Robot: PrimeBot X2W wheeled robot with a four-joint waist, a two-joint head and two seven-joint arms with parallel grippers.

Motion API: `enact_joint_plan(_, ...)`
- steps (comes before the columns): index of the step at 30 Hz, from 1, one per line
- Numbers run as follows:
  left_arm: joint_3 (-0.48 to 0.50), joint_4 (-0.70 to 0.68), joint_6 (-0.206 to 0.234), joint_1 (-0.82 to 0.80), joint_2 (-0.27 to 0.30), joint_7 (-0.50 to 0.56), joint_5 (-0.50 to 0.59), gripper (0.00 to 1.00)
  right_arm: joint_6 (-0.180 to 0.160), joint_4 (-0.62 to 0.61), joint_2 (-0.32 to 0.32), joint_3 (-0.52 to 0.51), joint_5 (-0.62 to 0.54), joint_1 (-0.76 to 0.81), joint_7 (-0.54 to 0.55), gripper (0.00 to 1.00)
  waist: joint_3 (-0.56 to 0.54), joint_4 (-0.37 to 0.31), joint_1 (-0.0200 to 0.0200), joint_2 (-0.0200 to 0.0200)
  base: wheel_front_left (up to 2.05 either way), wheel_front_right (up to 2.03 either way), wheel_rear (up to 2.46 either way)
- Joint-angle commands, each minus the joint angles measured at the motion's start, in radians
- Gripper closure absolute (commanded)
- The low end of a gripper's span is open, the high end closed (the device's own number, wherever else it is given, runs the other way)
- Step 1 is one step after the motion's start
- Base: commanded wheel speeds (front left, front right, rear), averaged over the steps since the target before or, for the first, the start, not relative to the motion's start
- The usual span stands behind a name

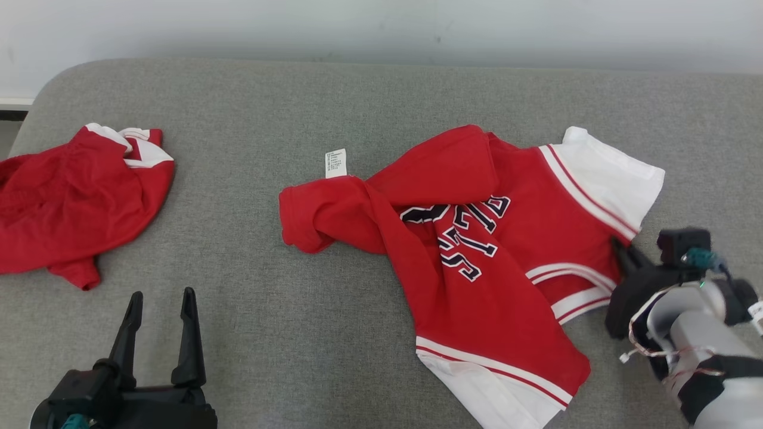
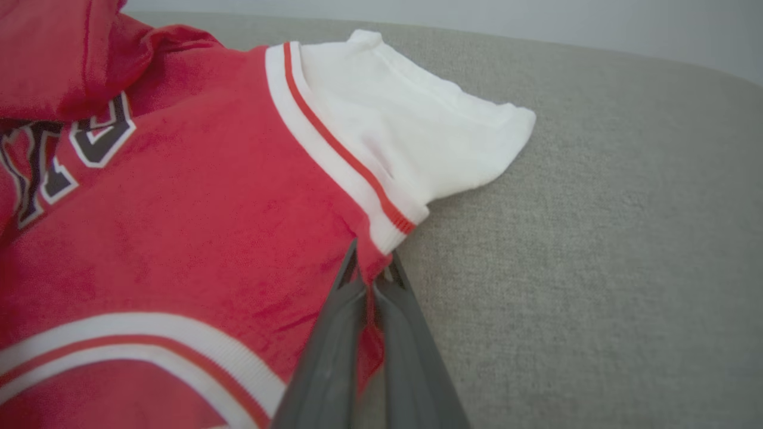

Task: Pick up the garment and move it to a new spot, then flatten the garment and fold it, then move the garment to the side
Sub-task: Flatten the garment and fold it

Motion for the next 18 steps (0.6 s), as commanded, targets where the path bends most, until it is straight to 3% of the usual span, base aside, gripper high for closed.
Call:
enact_joint_plan(1, -0.003, -0.002, 0.006, -0.012, 0.0, -0.001, -0.006, 0.0, -0.002, -0.005, -0.023, 0.009, -0.008, -0.038, -0.017, 1.0, 0.004, 0.0, -0.0001, -0.0001, 0.0, 0.0, 0.0)
enact_joint_plan(18, -0.075, 0.008, 0.018, -0.065, 0.0, -0.001, -0.041, 0.0, -0.002, 0.072, -0.184, 0.027, -0.096, -0.405, -0.035, 1.0, 0.056, 0.068, -0.0001, -0.0001, 0.0, 0.0, 0.0)
